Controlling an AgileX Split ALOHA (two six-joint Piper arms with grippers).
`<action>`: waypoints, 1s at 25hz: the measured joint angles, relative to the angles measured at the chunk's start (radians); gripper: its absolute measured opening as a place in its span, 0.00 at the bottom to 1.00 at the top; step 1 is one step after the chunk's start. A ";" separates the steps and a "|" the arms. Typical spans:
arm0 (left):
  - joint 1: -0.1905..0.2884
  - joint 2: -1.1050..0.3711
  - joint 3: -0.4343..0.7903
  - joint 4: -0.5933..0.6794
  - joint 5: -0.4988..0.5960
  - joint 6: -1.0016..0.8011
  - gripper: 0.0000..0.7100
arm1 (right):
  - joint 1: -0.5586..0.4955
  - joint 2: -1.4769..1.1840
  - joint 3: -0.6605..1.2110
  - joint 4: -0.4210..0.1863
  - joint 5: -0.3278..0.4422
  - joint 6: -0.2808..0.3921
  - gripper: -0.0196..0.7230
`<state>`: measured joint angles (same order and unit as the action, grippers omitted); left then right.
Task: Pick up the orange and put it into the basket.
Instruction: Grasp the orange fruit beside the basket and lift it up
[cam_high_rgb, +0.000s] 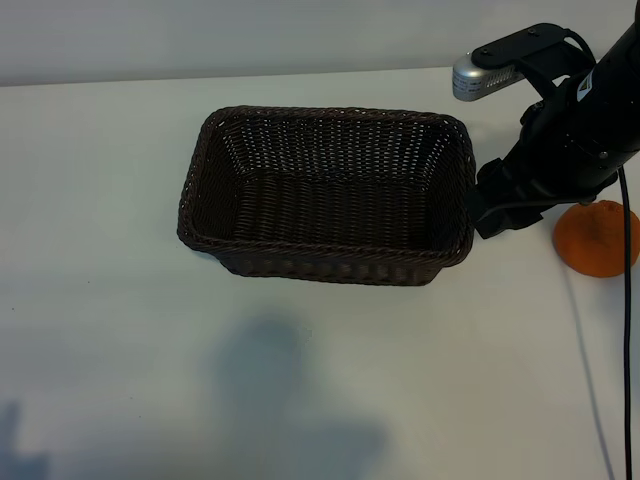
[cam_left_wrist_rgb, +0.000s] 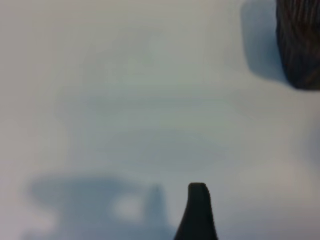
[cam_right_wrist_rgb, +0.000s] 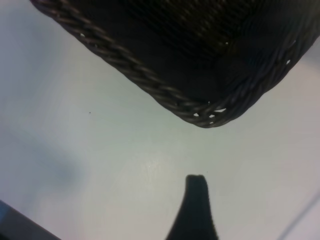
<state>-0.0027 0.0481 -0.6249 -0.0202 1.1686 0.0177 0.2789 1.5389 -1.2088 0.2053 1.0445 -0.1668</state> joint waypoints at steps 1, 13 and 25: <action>0.000 0.000 0.018 0.000 0.000 -0.001 0.84 | 0.000 0.000 0.000 0.000 0.000 0.000 0.80; 0.000 -0.001 0.114 0.000 -0.082 -0.018 0.83 | 0.000 0.000 0.000 0.006 -0.045 0.000 0.80; 0.000 -0.001 0.115 0.000 -0.086 -0.018 0.83 | -0.065 0.104 -0.002 -0.168 -0.134 0.167 0.80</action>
<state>-0.0027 0.0473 -0.5103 -0.0202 1.0828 0.0000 0.2135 1.6425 -1.2106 0.0371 0.9105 0.0000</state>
